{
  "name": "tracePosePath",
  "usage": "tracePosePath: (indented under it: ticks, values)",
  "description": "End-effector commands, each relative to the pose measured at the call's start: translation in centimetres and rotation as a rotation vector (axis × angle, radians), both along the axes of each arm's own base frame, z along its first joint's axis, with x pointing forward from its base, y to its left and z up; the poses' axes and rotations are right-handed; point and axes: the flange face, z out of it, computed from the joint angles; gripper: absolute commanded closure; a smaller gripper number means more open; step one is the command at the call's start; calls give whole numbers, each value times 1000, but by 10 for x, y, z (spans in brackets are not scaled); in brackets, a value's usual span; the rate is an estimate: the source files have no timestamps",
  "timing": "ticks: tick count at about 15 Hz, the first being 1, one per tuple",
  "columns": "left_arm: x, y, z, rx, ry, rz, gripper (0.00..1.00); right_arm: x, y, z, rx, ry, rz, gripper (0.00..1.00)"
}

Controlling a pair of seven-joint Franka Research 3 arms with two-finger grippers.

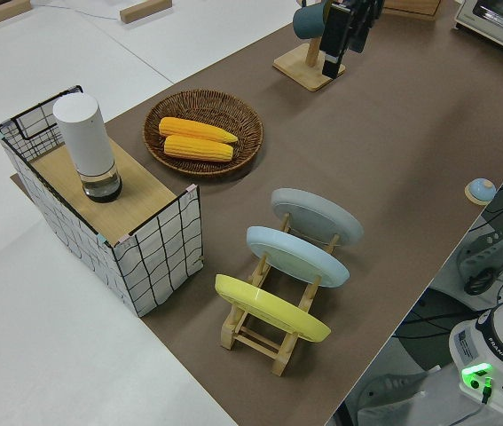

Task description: Pick gray plate from low plate rack and place it on table with left arm

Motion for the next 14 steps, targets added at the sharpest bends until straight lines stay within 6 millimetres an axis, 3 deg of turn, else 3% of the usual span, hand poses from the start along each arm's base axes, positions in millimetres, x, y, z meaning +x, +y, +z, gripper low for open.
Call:
tracePosePath:
  ticks: [1,5,14]
  values:
    - [-18,27,-13,15,-14,-28,2,-3,0,3,5,7,0,13]
    - [-33,38,-33,10,-41,-14,0,-2,0,3,5,7,-2,13]
    - [-51,38,-91,45,-77,-39,0,-2,0,3,5,7,-2,11]
